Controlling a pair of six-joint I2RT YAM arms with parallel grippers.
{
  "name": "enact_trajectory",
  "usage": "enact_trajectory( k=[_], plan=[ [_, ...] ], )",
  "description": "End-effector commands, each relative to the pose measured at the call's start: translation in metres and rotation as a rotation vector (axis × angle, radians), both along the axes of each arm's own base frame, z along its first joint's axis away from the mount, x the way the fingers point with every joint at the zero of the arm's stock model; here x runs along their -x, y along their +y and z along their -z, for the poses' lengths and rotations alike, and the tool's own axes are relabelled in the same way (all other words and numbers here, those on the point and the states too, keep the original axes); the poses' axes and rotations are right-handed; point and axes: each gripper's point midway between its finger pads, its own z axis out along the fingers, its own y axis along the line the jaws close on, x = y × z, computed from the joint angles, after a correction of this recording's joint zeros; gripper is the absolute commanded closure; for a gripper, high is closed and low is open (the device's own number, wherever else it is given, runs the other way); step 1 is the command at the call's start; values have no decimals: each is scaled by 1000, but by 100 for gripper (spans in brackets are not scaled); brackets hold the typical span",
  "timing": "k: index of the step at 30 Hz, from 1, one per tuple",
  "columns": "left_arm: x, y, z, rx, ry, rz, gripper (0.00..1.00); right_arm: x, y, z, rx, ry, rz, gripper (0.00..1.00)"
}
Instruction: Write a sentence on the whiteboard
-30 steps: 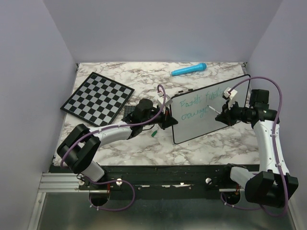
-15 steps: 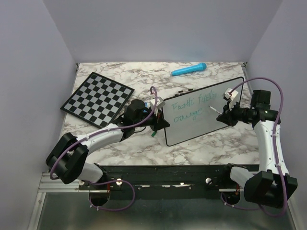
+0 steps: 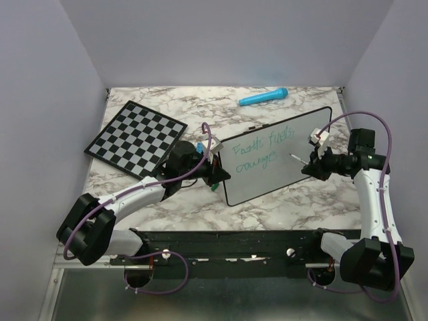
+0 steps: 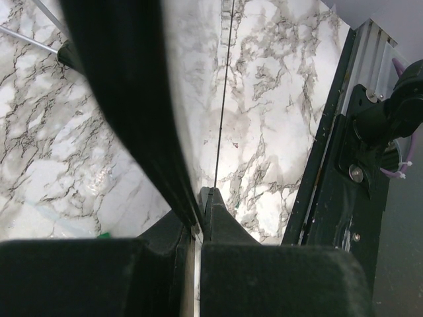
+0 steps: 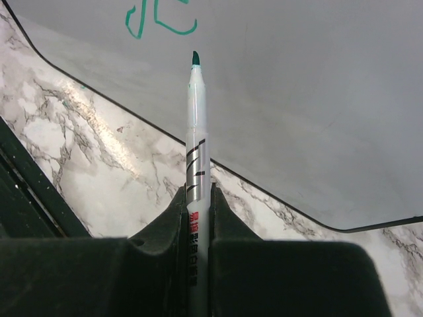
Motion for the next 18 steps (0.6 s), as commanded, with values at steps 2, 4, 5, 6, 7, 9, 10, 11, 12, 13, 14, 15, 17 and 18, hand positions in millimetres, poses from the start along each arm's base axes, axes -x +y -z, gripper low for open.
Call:
enact_trajectory(
  k=[2,4,5,6,7,9,10,11,12,13,14,15,17,18],
  plan=[
    [15,27,56,-169,89,-18,100,6,0,6,1,9,-4,99],
    [15,27,57,-169,91,-15,100,5,0,7,-6,14,2,99],
    [15,27,58,-170,93,-17,100,5,0,7,-9,15,4,99],
    [14,27,58,-170,93,-17,100,4,1,8,-17,14,5,99],
    [15,27,59,-168,94,-16,100,3,2,7,-24,15,8,99],
    [15,27,59,-168,93,-16,100,3,4,9,-39,14,9,99],
    [15,27,58,-165,89,-18,100,3,4,9,-45,21,15,99],
    [15,27,58,-164,88,-18,100,3,5,10,-50,24,15,99],
    [15,28,59,-165,86,-18,100,3,5,11,-54,25,16,99],
    [15,27,58,-163,85,-18,100,3,5,12,-56,29,18,99],
    [14,28,58,-162,84,-21,100,3,5,12,-54,30,20,99],
    [15,27,57,-161,83,-18,100,2,5,13,-53,30,21,99],
    [15,27,57,-160,82,-18,100,2,5,14,-57,33,27,99],
    [14,27,56,-159,79,-19,100,1,5,13,-58,25,29,99]
  ],
)
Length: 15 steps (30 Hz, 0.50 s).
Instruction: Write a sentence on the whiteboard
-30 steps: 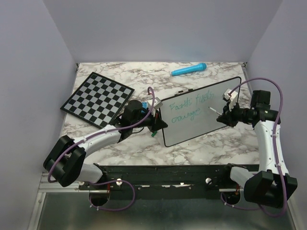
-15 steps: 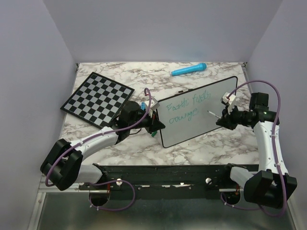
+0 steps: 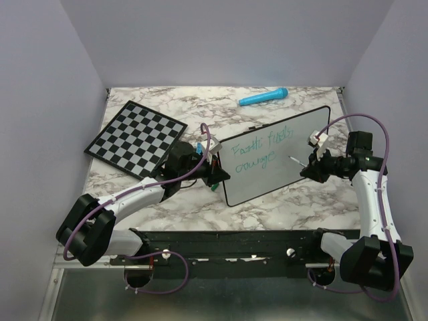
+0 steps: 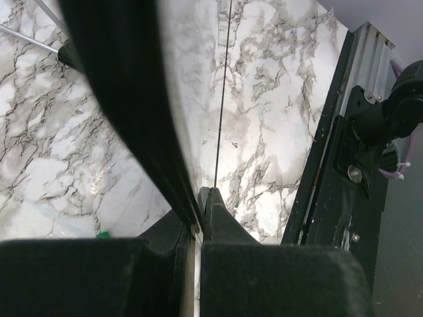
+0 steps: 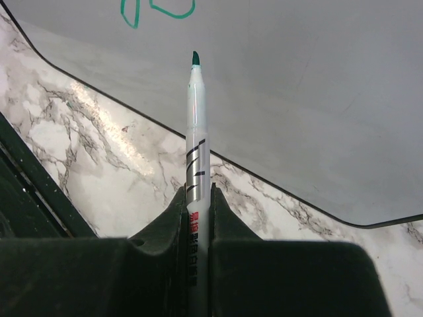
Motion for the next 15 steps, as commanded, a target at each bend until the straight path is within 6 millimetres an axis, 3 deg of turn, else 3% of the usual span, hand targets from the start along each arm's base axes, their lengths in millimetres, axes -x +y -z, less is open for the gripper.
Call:
enact_trajectory(
  k=[1,8,15],
  plan=[
    [14,26,55,-170,80,-15,100,-4,3,-1,-39,-14,11,99],
    [14,26,53,-164,72,-18,100,-6,4,-1,-55,-7,21,99],
    [14,26,52,-162,71,-15,100,-17,-10,-1,-57,-1,107,99]
  ],
)
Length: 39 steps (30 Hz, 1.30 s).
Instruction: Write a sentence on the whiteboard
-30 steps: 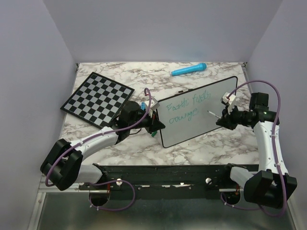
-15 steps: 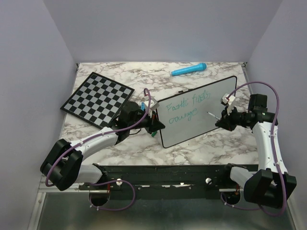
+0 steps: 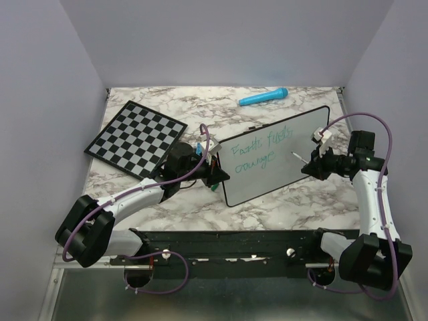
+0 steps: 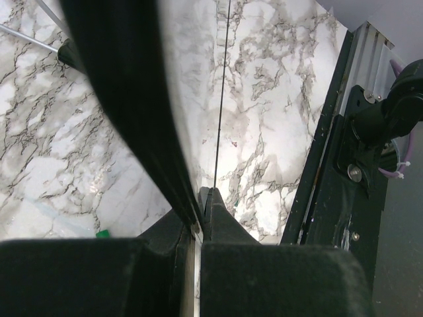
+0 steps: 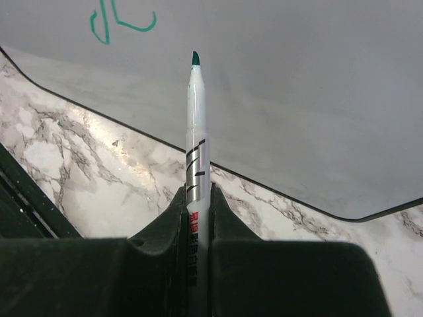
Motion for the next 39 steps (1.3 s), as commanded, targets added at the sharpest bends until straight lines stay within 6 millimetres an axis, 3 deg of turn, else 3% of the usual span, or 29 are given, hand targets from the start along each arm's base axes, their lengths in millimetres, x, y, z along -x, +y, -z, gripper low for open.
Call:
enact_trajectory(
  k=[1,10,25,39],
  plan=[
    [12,24,52,-165,75,-14,100,-8,-7,-2,-23,-13,36,99],
    [12,24,52,-168,76,-14,100,-17,-21,-9,3,-45,94,99],
    [12,23,51,-158,79,-13,100,-16,-10,-1,-51,-49,25,99],
    [9,20,53,-160,81,-8,100,-18,-11,9,-25,-49,25,99]
  ],
)
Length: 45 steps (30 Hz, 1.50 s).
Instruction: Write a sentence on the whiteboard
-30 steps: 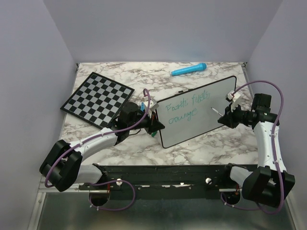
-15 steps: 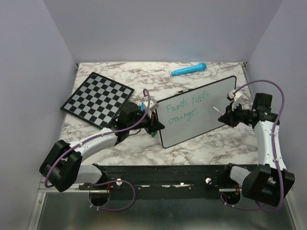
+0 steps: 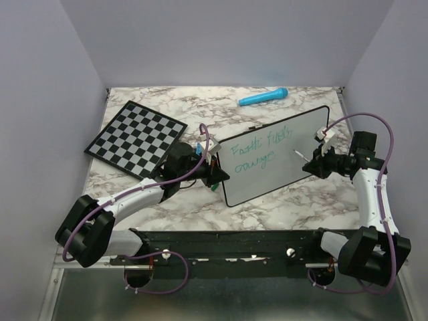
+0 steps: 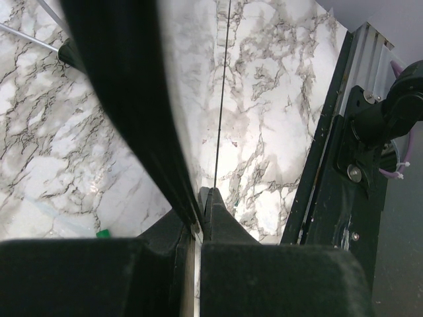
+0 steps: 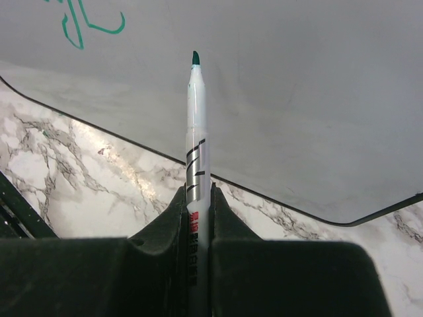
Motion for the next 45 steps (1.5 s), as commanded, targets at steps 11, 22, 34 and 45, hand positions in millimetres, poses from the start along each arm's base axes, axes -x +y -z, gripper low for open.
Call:
enact_trajectory(
  k=[11,22,34,45],
  plan=[
    [11,21,54,-161,79,-9,100,-3,-2,0,29,-30,-19,99],
    [11,21,52,-154,72,-10,100,-1,-1,1,27,-24,-29,99],
    [9,20,53,-153,76,-12,100,0,1,4,20,-24,-46,99],
    [10,20,54,-146,80,-14,100,0,1,4,24,-32,-54,99]
  ],
)
